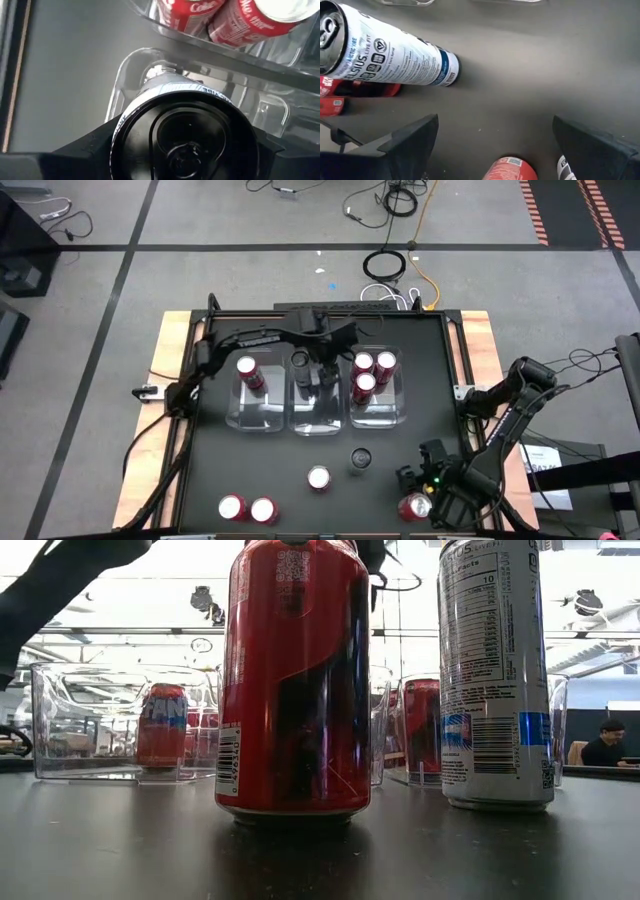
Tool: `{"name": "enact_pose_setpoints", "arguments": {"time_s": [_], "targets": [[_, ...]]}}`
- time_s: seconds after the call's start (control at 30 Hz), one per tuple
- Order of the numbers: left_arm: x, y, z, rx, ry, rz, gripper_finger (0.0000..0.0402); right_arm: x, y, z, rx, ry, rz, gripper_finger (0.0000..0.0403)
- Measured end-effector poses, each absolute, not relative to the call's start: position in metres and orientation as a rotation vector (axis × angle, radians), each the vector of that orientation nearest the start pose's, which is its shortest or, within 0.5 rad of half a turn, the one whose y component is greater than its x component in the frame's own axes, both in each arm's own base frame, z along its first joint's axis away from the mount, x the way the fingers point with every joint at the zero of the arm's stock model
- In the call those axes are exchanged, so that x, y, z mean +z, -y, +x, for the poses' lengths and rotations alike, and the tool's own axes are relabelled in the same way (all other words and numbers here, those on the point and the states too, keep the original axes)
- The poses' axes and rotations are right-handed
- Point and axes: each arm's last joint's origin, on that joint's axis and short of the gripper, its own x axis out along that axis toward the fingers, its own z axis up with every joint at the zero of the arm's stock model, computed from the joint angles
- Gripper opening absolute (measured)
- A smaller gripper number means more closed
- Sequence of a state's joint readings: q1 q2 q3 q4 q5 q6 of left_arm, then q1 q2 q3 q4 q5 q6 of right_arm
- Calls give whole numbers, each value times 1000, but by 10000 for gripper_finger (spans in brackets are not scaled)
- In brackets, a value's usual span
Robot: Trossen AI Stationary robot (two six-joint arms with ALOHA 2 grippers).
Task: Sort soda cans
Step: Put the top left white blue soda can into the middle transparent bin
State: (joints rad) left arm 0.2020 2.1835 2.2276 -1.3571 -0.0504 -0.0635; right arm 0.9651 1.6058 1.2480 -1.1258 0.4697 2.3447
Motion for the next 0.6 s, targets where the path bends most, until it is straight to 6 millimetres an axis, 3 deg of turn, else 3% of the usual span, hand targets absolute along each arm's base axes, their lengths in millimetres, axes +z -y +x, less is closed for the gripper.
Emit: {"name": "enact_pose_setpoints", "arguments": {"time_s": [0.4, 0.6], "targets": [[269, -107, 426, 274, -1363, -210, 286, 244, -228, 177, -901, -815, 1093, 384], [268, -105, 430, 266, -1338, -209, 286, 244, -228, 177, -899, -817, 1089, 384]]}}
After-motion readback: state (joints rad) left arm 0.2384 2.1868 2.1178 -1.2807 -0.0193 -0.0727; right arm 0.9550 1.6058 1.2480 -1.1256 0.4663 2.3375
